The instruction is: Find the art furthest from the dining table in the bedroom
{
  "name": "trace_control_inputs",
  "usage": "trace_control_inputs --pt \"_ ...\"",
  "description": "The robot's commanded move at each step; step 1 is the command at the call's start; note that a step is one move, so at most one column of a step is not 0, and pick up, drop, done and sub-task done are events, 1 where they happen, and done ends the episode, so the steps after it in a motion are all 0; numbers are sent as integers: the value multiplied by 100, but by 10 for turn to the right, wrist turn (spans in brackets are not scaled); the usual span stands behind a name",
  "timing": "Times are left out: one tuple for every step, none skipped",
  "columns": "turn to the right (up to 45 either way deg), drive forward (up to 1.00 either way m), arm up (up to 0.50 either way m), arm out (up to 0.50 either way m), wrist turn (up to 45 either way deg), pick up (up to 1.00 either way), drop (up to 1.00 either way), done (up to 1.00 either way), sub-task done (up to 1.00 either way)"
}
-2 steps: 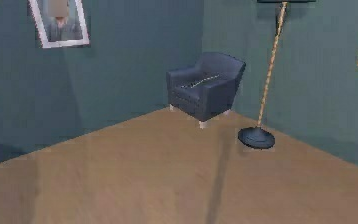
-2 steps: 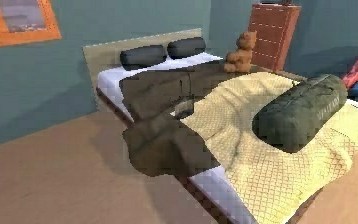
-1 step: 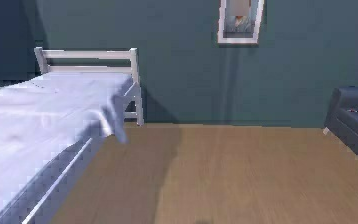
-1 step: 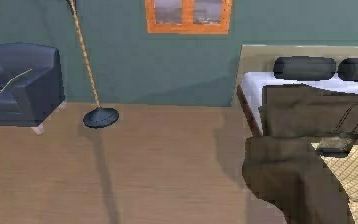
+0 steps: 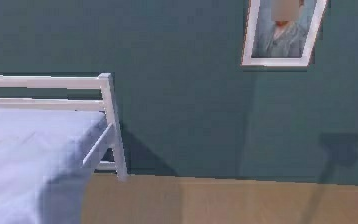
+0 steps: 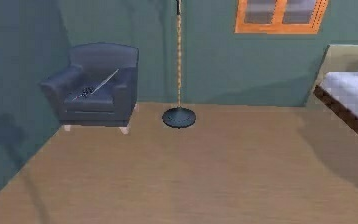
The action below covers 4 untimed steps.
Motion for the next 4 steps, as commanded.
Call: trace_control_inputs --pt "30 0 0 0 0 0 0 0 0" --pt "0 100 0 0 0 0 0 0 0" --pt "60 0 0 0 0 0 0 0 0" --pt "0 5 0 0 0 0 0 0 0"
